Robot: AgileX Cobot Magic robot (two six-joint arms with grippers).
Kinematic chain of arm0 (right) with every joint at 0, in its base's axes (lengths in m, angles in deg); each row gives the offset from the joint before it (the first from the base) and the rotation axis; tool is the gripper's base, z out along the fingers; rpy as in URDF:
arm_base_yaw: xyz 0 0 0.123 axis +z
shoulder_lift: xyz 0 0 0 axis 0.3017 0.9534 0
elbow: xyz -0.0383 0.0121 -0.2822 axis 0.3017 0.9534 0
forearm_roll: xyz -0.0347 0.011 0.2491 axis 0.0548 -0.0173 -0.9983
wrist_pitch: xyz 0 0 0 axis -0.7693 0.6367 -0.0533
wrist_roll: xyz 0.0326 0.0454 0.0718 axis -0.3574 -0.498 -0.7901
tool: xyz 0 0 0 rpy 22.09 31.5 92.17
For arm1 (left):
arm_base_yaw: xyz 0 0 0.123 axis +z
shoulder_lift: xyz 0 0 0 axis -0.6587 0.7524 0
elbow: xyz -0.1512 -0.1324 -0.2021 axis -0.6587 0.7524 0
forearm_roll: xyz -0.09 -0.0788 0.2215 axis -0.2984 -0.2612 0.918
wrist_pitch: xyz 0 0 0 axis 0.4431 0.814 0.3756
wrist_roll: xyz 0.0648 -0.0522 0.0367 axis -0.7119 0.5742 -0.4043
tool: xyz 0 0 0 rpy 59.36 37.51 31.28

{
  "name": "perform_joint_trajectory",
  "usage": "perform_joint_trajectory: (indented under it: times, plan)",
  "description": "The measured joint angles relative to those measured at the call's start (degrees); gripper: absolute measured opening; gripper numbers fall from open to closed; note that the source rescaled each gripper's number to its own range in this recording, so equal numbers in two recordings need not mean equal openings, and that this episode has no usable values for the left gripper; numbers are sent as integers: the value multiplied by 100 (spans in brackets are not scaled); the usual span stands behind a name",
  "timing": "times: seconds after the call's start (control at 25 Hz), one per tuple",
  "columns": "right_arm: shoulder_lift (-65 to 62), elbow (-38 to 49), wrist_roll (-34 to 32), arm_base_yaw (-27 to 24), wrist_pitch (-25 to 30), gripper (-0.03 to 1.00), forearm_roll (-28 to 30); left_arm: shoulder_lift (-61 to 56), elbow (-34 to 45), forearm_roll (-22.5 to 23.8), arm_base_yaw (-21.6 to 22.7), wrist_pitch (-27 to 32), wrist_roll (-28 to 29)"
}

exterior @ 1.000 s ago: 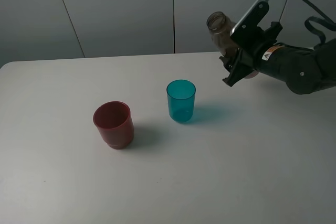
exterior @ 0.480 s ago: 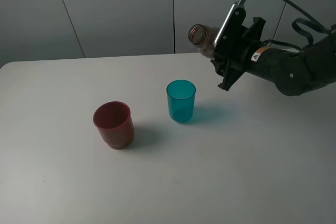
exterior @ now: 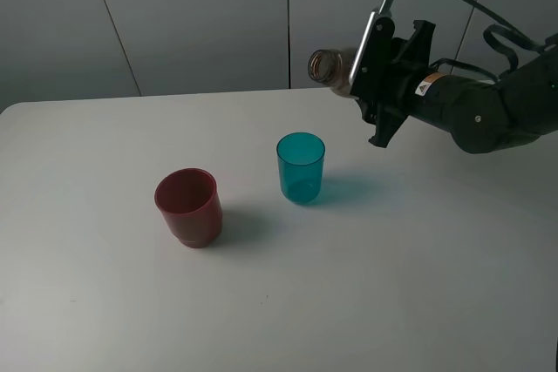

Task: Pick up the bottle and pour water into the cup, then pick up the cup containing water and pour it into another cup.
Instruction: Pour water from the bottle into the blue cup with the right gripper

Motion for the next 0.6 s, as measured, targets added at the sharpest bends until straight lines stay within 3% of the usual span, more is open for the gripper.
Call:
perform_joint_trajectory:
  times: [0.6]
  plan:
    - [0,0,134,99,10,0,-115,0,0,0,0,0,0]
